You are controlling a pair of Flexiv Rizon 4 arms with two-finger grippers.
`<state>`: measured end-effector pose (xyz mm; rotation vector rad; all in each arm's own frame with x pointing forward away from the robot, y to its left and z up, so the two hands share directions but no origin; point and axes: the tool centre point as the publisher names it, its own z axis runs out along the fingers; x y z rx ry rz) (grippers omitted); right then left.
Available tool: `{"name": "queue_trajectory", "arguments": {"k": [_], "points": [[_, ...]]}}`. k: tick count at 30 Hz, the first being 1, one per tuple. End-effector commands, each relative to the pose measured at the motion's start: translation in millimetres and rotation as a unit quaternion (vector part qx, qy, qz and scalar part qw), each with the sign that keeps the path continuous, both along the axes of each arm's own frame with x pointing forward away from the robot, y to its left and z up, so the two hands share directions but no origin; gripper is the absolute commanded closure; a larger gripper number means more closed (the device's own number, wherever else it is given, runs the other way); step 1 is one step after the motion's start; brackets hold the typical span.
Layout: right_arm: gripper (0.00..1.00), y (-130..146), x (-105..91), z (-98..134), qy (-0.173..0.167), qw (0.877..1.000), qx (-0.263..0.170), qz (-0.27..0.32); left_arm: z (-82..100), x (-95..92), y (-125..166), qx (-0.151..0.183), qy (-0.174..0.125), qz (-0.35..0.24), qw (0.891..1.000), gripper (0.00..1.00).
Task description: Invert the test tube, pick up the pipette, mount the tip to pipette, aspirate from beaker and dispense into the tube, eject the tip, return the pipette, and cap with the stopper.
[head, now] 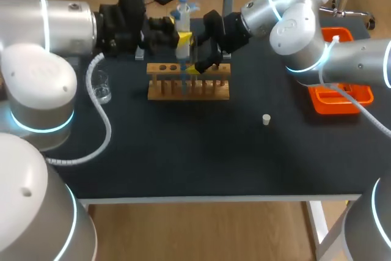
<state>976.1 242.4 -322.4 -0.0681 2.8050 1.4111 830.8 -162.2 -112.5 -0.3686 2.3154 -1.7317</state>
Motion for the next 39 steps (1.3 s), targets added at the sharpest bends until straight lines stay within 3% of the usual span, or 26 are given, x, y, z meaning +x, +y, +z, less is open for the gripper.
{"name": "queue_trajectory", "arguments": {"k": [1, 9, 20, 39], "points": [[0.00, -0.5, 0.5, 0.3, 0.001, 1.000, -0.001, 0.001, -13.1, -7.1, -6.5, -0.020, -0.002, -0.009, 1.000, 1.00], [0.00, -0.5, 0.5, 0.3, 0.001, 1.000, -0.001, 0.001, -23.4, -13.6, -16.9, -0.019, 0.001, -0.027, 0.999, 1.00], [0.00, -0.5, 0.5, 0.3, 0.001, 1.000, -0.001, 0.001, -23.1, -8.6, -20.8, 0.001, 0.005, -0.081, 0.997, 1.00], [0.00, -0.5, 0.5, 0.3, 0.001, 1.000, -0.001, 0.001, -29.3, -8.6, -21.5, 0.007, 0.013, -0.083, 0.996, 1.00]]}}
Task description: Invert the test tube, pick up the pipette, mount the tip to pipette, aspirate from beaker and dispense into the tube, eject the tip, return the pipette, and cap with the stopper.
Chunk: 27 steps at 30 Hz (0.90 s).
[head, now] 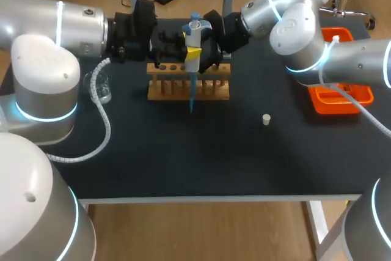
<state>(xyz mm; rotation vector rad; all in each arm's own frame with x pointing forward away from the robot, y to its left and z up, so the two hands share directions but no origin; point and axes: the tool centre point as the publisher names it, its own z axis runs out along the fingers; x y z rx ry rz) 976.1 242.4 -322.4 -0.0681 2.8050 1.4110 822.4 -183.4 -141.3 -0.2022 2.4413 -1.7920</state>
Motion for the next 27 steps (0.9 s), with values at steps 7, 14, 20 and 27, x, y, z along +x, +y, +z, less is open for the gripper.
{"name": "queue_trajectory", "arguments": {"k": [7, 14, 20, 27], "points": [[0.00, -0.5, 0.5, 0.3, 0.001, 1.000, -0.001, 0.001, -0.5, -0.2, -0.3, -0.001, -0.001, 0.001, 1.000, 1.00], [0.00, -0.5, 0.5, 0.3, 0.001, 1.000, -0.001, 0.001, -0.5, -0.2, -0.3, -0.001, -0.001, 0.001, 1.000, 1.00], [0.00, -9.2, 0.3, 7.1, -0.002, 1.000, 0.006, -0.008, -0.5, -0.2, -0.3, -0.001, -0.001, 0.001, 1.000, 1.00], [0.00, -24.6, 0.2, 27.1, -0.010, 1.000, 0.019, -0.017, -0.5, -0.2, -0.3, -0.001, -0.001, 0.001, 1.000, 1.00]]}}
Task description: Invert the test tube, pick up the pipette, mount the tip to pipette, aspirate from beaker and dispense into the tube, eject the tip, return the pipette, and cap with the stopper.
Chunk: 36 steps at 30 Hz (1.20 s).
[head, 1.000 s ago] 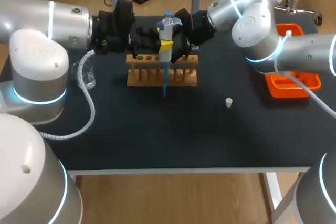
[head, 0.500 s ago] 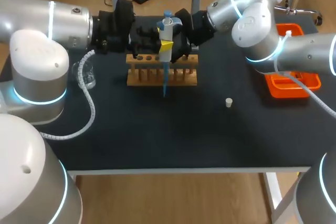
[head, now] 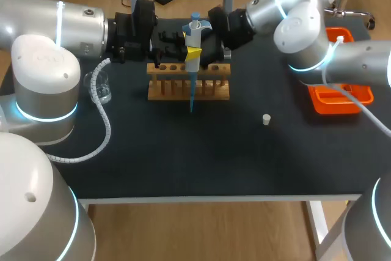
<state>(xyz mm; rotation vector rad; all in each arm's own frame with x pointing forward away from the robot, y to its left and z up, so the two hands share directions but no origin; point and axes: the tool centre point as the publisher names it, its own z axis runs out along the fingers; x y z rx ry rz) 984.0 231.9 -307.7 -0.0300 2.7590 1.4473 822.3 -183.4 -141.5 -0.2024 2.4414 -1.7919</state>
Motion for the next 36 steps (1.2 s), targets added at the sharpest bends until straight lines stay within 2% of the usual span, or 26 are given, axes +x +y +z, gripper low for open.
{"name": "queue_trajectory", "arguments": {"k": [1, 11, 16, 21, 26, 31, 36], "points": [[0.00, -16.5, -7.8, 15.1, -0.006, 1.000, 0.001, -0.001, -0.3, 0.0, -0.3, -0.001, -0.001, 0.001, 1.000, 1.00], [0.00, -51.7, -10.9, 40.5, -0.007, 1.000, 0.015, -0.003, -0.3, 0.0, -0.3, -0.001, -0.001, 0.001, 1.000, 1.00], [0.00, -77.0, -18.6, 57.5, -0.001, 0.999, 0.021, -0.027, -0.3, 0.0, -0.3, -0.001, -0.001, 0.001, 1.000, 1.00], [0.00, -99.7, -37.9, 73.3, 0.009, 0.999, 0.042, -0.024, -0.3, 0.0, -0.3, -0.001, -0.001, 0.001, 1.000, 1.00], [0.00, -112.1, -64.7, 87.7, -0.007, 0.999, 0.053, -0.005, -0.3, 0.0, -0.3, -0.001, -0.001, 0.001, 1.000, 1.00], [0.00, -116.7, -88.8, 98.4, -0.013, 0.996, 0.083, 0.024, -0.3, 0.0, -0.3, -0.001, -0.001, 0.001, 1.000, 1.00], [0.00, -116.0, -107.6, 103.3, -0.003, 0.993, 0.105, 0.045, -0.3, 0.0, -0.3, -0.001, -0.001, 0.001, 1.000, 1.00]]}}
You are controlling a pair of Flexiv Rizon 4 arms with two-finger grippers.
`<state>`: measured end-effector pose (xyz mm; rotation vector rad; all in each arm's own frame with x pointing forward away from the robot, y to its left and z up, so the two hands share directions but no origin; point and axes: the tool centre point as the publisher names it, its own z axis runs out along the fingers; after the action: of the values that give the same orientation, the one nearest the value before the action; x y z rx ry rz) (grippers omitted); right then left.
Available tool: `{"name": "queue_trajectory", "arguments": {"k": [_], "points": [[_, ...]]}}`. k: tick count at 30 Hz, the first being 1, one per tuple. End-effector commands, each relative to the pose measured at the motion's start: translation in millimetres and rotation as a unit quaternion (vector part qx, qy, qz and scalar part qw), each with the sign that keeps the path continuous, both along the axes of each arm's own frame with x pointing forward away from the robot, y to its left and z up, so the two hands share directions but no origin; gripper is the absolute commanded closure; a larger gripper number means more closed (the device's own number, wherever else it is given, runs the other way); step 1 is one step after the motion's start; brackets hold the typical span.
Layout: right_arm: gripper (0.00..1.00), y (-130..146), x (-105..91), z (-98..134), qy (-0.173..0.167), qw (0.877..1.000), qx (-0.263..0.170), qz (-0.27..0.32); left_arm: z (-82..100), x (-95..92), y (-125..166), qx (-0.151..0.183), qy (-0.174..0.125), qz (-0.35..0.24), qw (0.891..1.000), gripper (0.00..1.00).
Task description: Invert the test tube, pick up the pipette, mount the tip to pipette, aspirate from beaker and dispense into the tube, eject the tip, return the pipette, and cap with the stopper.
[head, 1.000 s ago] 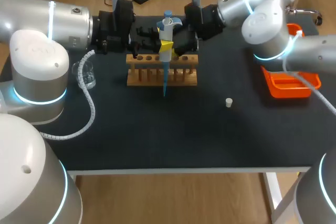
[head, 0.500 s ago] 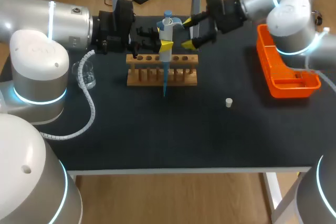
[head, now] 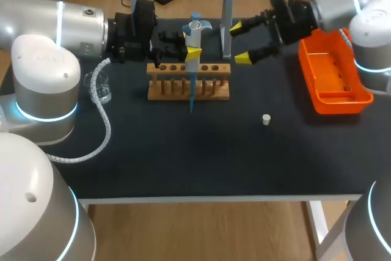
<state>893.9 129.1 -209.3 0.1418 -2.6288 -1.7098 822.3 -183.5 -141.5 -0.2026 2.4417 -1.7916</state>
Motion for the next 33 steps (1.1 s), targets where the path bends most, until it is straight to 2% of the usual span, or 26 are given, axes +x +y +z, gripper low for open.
{"name": "queue_trajectory", "arguments": {"k": [1, 9, 17, 25, 33], "points": [[0.00, -12.9, -19.3, 5.5, 0.003, 1.000, 0.018, 0.010, -0.3, -0.1, -0.2, -0.001, -0.001, 0.001, 1.000, 1.00], [0.00, -5.5, -41.1, 13.4, 0.034, 0.996, 0.065, 0.050, -0.3, -0.1, -0.2, -0.001, -0.001, 0.001, 1.000, 1.00], [0.00, 13.9, -62.2, 13.8, 0.047, 0.993, 0.083, 0.062, -0.3, -0.1, -0.2, -0.001, -0.001, 0.001, 1.000, 1.00], [0.00, 35.6, -77.0, 13.5, 0.025, 0.995, 0.092, 0.034, -0.3, -0.1, -0.2, -0.001, -0.001, 0.001, 1.000, 1.00], [0.00, 51.4, -84.7, 15.7, 0.030, 0.992, 0.119, 0.026, -0.3, -0.1, -0.2, -0.001, -0.001, 0.001, 1.000, 1.00]]}}
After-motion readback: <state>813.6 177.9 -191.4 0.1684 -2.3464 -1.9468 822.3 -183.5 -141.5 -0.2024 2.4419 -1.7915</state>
